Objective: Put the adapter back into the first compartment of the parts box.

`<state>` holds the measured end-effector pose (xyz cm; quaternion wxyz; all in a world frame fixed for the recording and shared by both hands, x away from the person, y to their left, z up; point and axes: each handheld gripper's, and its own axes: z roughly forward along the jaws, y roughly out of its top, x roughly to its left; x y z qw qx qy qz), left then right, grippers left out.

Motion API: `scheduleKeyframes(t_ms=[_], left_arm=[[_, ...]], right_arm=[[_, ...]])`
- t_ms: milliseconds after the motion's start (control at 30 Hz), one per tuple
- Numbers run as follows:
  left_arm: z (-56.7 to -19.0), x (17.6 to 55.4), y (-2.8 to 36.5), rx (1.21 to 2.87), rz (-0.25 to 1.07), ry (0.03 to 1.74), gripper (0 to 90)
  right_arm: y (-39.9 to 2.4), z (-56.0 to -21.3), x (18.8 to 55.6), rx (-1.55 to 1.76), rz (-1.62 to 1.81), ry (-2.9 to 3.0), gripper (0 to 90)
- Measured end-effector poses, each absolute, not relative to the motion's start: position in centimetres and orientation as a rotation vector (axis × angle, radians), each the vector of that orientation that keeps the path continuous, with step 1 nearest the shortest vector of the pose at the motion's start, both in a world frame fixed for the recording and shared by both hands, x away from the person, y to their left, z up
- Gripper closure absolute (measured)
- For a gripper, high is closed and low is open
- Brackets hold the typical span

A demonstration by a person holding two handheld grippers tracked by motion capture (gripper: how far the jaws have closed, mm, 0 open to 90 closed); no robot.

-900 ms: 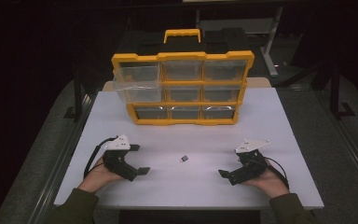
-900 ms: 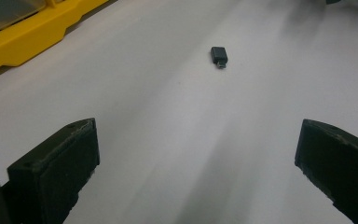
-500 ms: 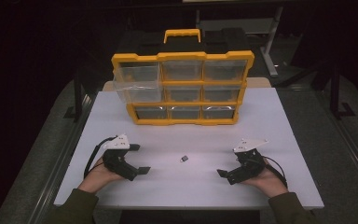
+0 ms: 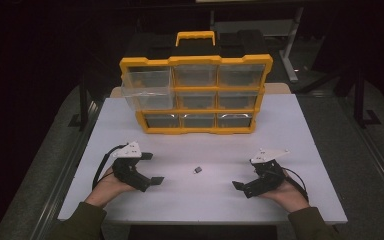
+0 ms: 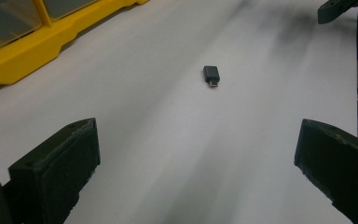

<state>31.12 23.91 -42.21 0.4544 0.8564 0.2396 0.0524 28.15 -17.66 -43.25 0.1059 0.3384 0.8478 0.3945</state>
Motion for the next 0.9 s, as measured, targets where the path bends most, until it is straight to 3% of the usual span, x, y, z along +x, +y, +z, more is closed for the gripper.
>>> scheduleKeyframes(t_ms=[900], left_arm=[[-41.7,31.9,21.3,2.123,0.108,0.552,0.0]], right_arm=[[-17.5,-43.2,28.2,0.994,1.177,2.502,0.0]])
